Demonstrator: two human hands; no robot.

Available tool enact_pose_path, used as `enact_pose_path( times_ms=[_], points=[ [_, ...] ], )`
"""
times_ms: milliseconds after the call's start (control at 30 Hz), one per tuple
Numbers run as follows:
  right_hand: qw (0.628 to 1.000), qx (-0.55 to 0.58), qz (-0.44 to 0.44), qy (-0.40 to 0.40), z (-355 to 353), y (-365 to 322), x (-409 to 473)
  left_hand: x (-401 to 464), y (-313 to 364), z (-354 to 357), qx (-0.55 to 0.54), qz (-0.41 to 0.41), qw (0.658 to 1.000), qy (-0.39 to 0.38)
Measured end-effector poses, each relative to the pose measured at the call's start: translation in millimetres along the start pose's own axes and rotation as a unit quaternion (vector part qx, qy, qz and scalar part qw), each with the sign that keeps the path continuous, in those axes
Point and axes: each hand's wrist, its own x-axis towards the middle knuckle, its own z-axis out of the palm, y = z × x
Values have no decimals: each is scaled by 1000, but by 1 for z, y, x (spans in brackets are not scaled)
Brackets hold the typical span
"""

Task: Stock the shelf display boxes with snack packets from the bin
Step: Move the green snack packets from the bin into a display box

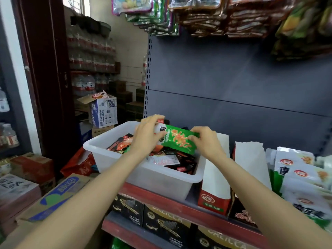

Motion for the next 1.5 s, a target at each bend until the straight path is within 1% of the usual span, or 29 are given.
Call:
enact_pose_path(
  times_ms=[67,100,167,200,267,300,333,400,467,567,633,767,900,1100,1200,1267,1400,1500],
  points=[
    [997,57,48,27,-17,8,-6,-1,11,6,-23,-50,998,4],
    [993,82,71,37,-24,14,-10,-2,20,10,-33,-75,997,-7],
    [984,139,102,52,-40,21,-19,-4,39,22,-102,-117,986,-55],
    [977,170,116,55,-49,22,-25,-5,49,28,-161,-139,973,-89],
    [968,208,127,52,-65,27,-35,-8,72,40,-290,-178,929,-149],
    [968,210,128,50,-73,29,-41,-11,84,45,-346,-184,905,-164],
    [969,207,128,52,-82,31,-47,-12,95,51,-383,-181,890,-169],
    [974,178,123,70,-100,39,-57,-16,119,60,-418,-163,880,-157],
    [984,109,110,87,-120,48,-68,-18,142,72,-433,-142,879,-140],
    [990,39,91,98,-150,59,-82,-21,175,91,-402,-100,901,-129],
    [991,0,81,111,-166,68,-88,-23,196,101,-392,-75,910,-116],
    [989,-31,76,120,-187,90,-96,-27,219,117,-354,-30,929,-102],
    [991,-41,85,97,-197,106,-100,-33,230,129,-291,17,947,-138],
    [988,-4,64,140,-199,118,-103,-42,239,137,-183,111,953,-215],
    [986,-42,51,154,-202,123,-105,-38,240,135,-177,114,952,-223],
    [985,-67,43,154,-203,123,-108,-34,240,132,-180,110,954,-211],
    [986,-52,35,152,-206,119,-111,-29,240,129,-193,111,958,-179],
    [989,-55,52,124,-209,118,-112,-27,240,126,-160,131,962,-178]
  ],
)
